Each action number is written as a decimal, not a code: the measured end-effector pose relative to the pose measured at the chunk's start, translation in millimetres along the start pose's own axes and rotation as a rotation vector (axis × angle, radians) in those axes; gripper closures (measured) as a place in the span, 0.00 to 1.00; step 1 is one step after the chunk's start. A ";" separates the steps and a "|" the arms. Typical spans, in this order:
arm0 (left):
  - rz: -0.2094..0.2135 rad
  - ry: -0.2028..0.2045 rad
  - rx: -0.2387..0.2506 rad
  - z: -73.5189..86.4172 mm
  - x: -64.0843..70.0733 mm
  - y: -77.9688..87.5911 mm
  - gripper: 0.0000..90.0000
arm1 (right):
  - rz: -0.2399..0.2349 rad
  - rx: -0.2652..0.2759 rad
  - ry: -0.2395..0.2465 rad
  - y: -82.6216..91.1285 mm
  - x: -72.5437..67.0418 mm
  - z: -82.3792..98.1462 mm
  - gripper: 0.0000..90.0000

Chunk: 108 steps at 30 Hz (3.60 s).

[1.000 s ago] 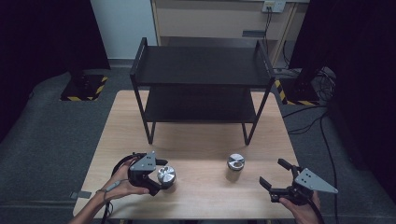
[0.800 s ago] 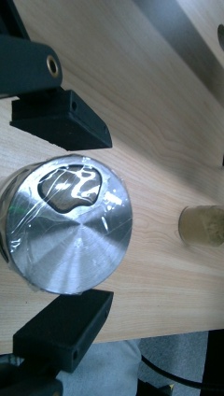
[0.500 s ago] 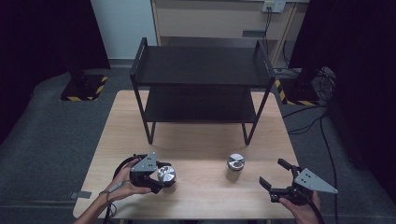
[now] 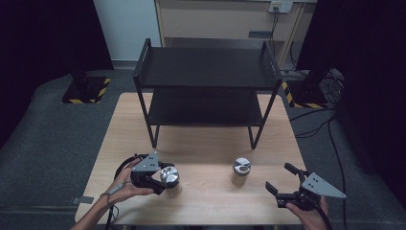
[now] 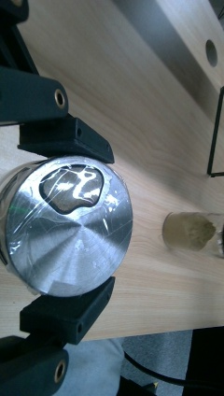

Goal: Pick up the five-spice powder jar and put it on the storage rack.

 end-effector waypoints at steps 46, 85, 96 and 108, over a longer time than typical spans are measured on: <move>-0.129 0.017 0.029 -258.6 -102.4 135.0 0.38 | -0.011 -0.003 -0.020 -0.8 2.3 1.1 0.03; -0.469 0.301 -0.016 -289.7 -189.1 99.5 0.38 | -0.008 0.000 -0.030 1.3 4.1 2.4 0.03; -0.471 0.286 -0.018 -281.6 -191.9 91.9 0.37 | -0.008 0.000 -0.034 1.4 3.9 2.6 0.03; -0.511 0.203 0.096 -298.5 -170.3 102.0 0.07 | -0.008 0.003 -0.030 1.9 3.4 2.2 0.03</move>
Point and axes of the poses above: each handheld gripper's, and its own axes: y roughly backward along the jaws, z roughly out of its underside, x roughly to its right, the point moved 8 cm from there along -y, roughly forward along the jaws, and after that the axes turned 7 degrees about -y, right-handed, at the moved point
